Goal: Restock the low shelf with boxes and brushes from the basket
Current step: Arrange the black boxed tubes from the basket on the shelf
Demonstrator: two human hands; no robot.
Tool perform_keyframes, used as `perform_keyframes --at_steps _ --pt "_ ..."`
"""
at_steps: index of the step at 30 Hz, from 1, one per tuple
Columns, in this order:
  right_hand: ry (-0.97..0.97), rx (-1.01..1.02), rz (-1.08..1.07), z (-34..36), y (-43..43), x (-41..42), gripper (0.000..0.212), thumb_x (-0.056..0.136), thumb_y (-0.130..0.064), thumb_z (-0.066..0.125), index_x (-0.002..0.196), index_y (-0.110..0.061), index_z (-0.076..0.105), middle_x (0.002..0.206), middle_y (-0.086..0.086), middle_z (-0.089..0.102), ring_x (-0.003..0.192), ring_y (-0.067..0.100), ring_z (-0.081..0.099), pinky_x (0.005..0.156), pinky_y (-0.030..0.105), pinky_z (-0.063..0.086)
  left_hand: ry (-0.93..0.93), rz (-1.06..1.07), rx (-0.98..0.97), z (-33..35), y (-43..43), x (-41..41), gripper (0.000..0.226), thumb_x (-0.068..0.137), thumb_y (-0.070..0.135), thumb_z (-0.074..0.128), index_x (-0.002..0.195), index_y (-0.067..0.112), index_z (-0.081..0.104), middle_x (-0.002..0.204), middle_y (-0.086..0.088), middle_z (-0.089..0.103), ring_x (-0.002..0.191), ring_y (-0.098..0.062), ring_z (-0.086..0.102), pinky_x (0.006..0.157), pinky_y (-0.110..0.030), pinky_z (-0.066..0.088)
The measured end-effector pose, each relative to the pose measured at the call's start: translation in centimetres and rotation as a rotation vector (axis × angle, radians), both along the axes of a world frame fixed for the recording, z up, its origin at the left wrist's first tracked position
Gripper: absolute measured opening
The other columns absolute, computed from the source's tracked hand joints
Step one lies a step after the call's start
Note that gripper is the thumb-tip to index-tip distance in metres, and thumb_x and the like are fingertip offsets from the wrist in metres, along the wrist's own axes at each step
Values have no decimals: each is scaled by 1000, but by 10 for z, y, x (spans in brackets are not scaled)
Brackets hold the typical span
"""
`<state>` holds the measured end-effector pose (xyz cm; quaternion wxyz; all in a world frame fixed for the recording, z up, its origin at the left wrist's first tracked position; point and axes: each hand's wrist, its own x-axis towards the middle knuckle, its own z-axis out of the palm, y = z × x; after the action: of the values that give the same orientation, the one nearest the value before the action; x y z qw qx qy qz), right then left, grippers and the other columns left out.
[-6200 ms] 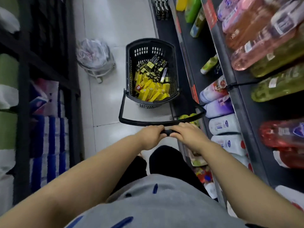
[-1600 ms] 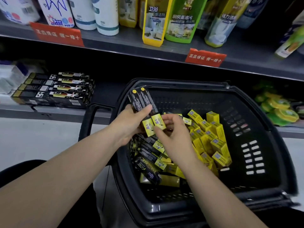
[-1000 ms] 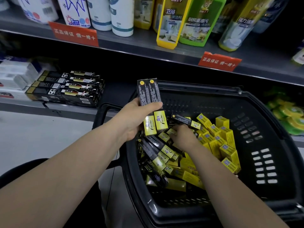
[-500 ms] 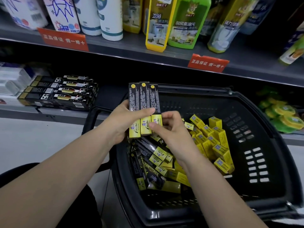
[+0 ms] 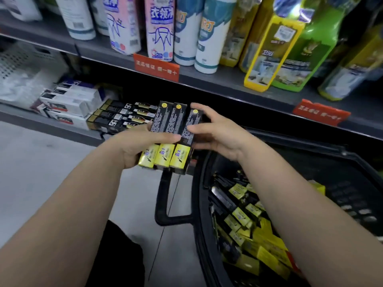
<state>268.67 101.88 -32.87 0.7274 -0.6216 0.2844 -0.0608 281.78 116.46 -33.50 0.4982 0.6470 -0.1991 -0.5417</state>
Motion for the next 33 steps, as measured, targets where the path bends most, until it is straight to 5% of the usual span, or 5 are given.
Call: perform_keyframes --at_steps 5,9,16,24,33 --pt "143 -344 -198 -25 -16 68 39 69 -27 82 85 -17 49 90 3 59 70 11 61 58 27 57 -227 356 116 -28 23 57 63 56 27 87 110 15 57 102 -9 69 94 -28 66 85 -47 54" --pt "469 -796 -67 -59 -34 81 50 63 -41 84 81 -14 46 76 -1 52 72 17 50 59 32 37 -309 331 206 -50 25 74 61 60 32 86 111 17 58 104 -8 68 96 -28 64 91 -47 51" --pt "556 -929 73 -70 -43 66 43 64 -40 82 77 -19 47 74 -4 57 72 14 54 60 31 40 -288 255 160 -68 2 85 67 63 32 84 122 20 54 111 -1 65 105 -22 59 93 -39 45" --pt "756 -803 181 -83 -77 67 32 80 -34 71 94 -5 71 84 5 63 83 18 56 73 28 42 -347 214 138 -88 -16 98 55 67 32 81 116 23 56 100 4 64 91 -15 60 69 -30 47" --pt "1052 -1086 634 -174 -91 139 53 91 -6 52 138 -2 30 125 20 53 100 30 55 64 28 40 -302 339 207 -101 -11 119 73 63 35 82 126 16 50 110 -4 64 97 -24 60 73 -31 44"
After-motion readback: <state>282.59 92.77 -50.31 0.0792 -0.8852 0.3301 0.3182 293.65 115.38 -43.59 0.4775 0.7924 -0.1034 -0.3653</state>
